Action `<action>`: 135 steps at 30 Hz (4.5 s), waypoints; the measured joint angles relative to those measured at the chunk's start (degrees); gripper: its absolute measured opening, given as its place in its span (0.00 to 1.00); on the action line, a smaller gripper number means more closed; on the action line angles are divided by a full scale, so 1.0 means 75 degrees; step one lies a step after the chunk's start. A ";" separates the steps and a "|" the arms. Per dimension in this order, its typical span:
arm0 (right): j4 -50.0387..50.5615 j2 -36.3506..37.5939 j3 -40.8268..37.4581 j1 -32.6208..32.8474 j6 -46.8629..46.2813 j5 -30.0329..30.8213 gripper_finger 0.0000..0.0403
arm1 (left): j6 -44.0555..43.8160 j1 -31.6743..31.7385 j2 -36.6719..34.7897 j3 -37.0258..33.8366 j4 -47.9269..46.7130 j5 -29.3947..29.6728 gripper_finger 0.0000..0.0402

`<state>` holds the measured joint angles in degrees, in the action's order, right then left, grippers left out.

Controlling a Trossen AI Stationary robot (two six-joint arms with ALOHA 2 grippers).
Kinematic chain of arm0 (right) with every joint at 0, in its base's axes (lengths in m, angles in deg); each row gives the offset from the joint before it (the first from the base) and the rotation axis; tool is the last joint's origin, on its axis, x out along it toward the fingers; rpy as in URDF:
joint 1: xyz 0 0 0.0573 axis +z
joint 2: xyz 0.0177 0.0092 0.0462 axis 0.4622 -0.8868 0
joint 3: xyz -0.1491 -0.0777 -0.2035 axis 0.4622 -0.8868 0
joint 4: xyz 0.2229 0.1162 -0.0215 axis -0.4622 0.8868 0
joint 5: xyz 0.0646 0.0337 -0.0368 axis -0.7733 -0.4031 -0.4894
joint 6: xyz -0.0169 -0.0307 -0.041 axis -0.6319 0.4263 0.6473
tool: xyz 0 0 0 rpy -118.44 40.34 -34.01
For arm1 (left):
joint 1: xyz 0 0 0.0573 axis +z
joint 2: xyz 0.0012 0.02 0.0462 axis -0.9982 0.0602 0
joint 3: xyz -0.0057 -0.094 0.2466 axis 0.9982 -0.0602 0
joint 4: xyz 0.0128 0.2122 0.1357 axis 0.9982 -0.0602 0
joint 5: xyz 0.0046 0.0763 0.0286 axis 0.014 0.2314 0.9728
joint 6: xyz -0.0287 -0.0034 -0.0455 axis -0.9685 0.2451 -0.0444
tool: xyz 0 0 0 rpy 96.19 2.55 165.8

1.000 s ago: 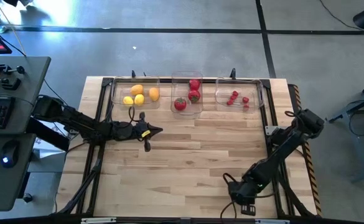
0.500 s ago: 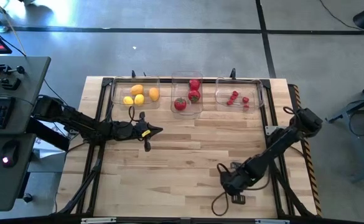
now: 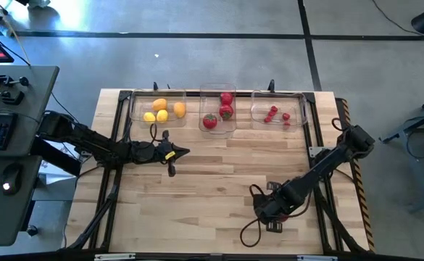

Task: Sort produce into baskets
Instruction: Put the tomato into the middle transparent bin

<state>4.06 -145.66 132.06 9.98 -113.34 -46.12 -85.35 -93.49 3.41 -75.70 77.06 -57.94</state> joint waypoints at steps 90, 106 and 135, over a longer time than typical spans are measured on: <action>0.1403 0.0458 0.1240 -0.2033 0.2096 0.3848 0.35 | -0.0064 0.0000 0.0002 0.0000 -0.0051 -0.0006 0.00; -0.2649 0.0509 0.1257 -0.6538 0.6368 0.2789 0.35 | -0.0017 0.0002 0.0003 0.0000 -0.0054 -0.0006 0.00; -0.2755 -0.0951 0.1254 -0.7986 0.7283 0.0900 0.35 | 0.0000 0.0000 0.0002 0.0001 -0.0062 -0.0006 0.00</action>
<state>-16.60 -152.80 141.47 -49.91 -58.72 -39.37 -85.35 -93.49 3.43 -75.69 76.59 -57.98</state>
